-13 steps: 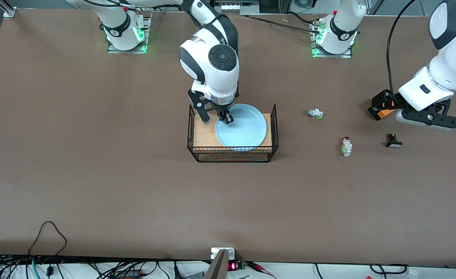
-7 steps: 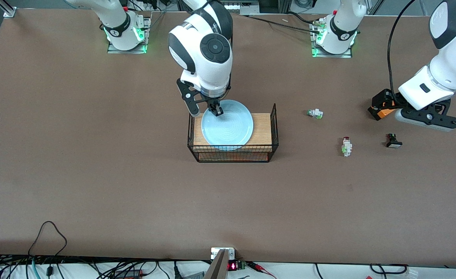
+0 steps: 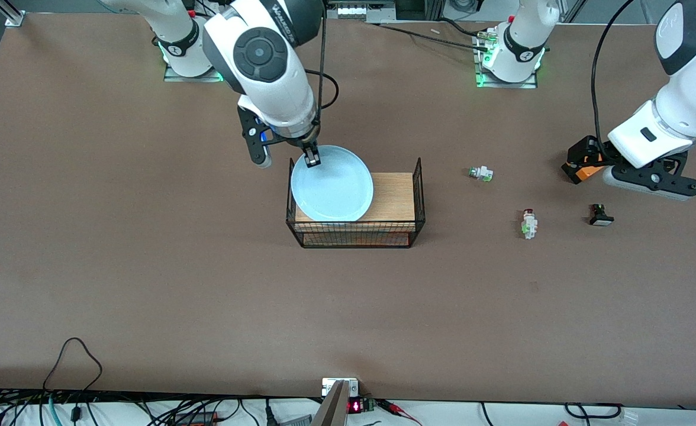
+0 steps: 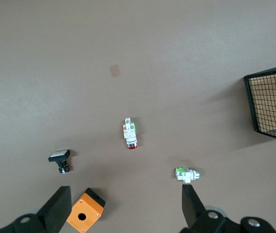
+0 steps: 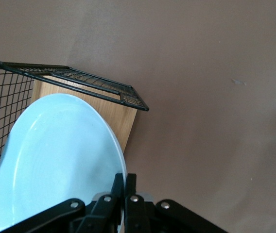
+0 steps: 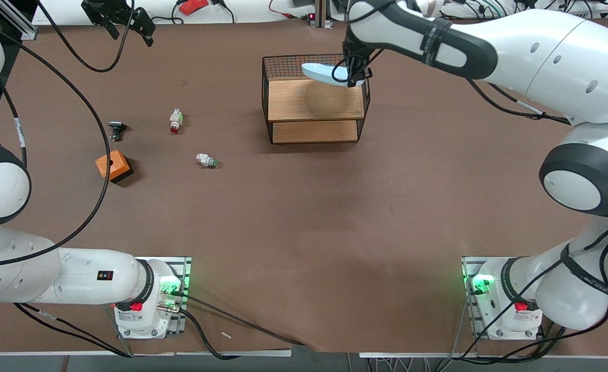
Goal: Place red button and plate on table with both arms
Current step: 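Lift the light blue plate off the basket with the right gripper, then carry the plate away from the basket with the right gripper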
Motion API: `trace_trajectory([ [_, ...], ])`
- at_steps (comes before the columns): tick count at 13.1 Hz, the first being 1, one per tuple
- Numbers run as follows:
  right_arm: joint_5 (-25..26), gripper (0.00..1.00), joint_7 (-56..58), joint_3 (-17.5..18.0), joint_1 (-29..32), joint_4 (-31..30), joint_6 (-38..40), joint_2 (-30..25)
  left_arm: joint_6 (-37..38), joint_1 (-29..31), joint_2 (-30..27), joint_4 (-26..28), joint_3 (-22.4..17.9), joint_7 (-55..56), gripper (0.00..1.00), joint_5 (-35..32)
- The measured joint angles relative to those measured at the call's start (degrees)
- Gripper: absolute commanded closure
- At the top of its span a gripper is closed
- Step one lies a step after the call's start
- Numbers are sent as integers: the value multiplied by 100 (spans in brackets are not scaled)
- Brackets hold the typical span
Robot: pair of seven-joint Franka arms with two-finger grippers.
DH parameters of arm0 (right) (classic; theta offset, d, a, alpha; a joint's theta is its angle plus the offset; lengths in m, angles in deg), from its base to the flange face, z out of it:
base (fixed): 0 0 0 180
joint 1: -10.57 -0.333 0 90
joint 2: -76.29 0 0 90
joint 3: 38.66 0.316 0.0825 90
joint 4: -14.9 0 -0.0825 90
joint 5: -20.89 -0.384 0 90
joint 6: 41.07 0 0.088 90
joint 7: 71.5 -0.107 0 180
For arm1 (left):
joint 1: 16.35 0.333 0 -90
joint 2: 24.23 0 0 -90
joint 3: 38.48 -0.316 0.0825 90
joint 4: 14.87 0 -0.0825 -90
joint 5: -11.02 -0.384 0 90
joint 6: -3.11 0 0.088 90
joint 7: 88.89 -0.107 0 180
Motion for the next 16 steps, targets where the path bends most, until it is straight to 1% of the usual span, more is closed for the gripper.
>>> trace_trajectory([
  [3,-616,100,-364,-1,214,210,12,-145,10,0,0,0,0,0,0,0],
  [5,-861,100,-832,-11,346,438,-15,-201,11,0,0,0,0,0,0,0],
  [7,-956,100,-956,-13,445,645,109,-210,12,0,0,0,0,0,0,0],
  [11,-957,100,-860,-17,533,1031,754,-214,13,0,0,0,0,0,0,0],
  [12,-957,100,-617,-19,630,1055,987,-214,12,0,0,0,0,0,0,0],
  [14,-928,100,357,-22,908,1059,1449,-213,13,0,0,0,0,0,0,0],
  [15,-818,100,985,-24,1059,1059,1613,-212,13,0,0,0,0,0,0,0],
  [16,-578,100,1607,-26,1173,1060,1729,-212,12,0,0,0,0,0,0,0],
])
